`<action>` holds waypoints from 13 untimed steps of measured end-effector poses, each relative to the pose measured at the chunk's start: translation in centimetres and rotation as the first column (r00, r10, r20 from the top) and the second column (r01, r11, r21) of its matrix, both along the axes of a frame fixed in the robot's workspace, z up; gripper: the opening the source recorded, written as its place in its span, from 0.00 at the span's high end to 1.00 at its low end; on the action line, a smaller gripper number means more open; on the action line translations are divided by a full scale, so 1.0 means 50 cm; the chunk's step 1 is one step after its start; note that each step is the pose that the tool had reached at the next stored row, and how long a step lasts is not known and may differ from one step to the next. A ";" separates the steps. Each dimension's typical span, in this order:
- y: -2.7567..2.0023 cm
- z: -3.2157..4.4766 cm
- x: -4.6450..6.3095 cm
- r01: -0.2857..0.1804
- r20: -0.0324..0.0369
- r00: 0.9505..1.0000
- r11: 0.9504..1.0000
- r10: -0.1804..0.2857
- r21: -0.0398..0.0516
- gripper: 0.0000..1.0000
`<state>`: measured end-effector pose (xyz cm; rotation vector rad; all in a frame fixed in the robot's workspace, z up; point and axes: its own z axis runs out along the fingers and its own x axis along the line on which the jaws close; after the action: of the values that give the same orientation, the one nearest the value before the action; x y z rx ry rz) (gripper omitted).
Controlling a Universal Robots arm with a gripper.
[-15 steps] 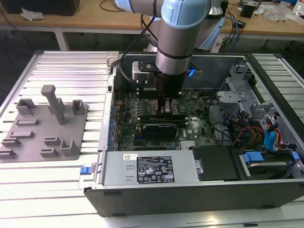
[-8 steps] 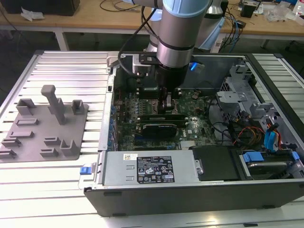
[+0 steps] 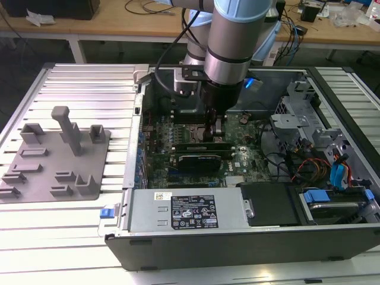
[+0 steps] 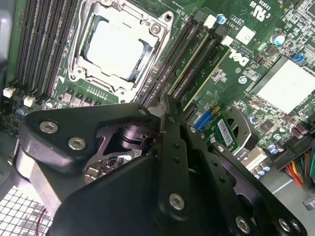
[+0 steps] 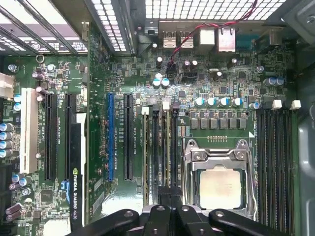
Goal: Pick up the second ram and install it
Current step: 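Insert the second ram into the second slot, then press down the second ram until it locks into place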
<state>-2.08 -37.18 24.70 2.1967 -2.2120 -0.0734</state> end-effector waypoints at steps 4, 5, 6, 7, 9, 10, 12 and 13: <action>0.0065 0.000 -0.002 0.000 0.001 1.000 1.000 0.000 -0.003 0.92; 0.0064 0.000 -0.002 0.000 0.001 1.000 1.000 0.000 -0.003 0.92; 0.0060 0.000 -0.002 0.000 0.001 1.000 1.000 0.000 -0.003 0.92; 0.0058 0.000 -0.002 0.000 0.001 1.000 1.000 0.000 -0.003 0.92; 0.0054 0.000 -0.002 0.000 0.001 1.000 1.000 0.000 -0.003 0.92; 0.0052 0.000 -0.002 0.000 0.001 1.000 1.000 0.000 -0.003 0.92; 0.0050 0.000 -0.002 0.000 0.001 1.000 1.000 0.000 -0.003 0.92; 0.0049 0.000 -0.002 0.000 0.001 1.000 1.000 0.000 -0.003 0.92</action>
<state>-2.18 -36.94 24.70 2.1955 -2.2113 -0.0690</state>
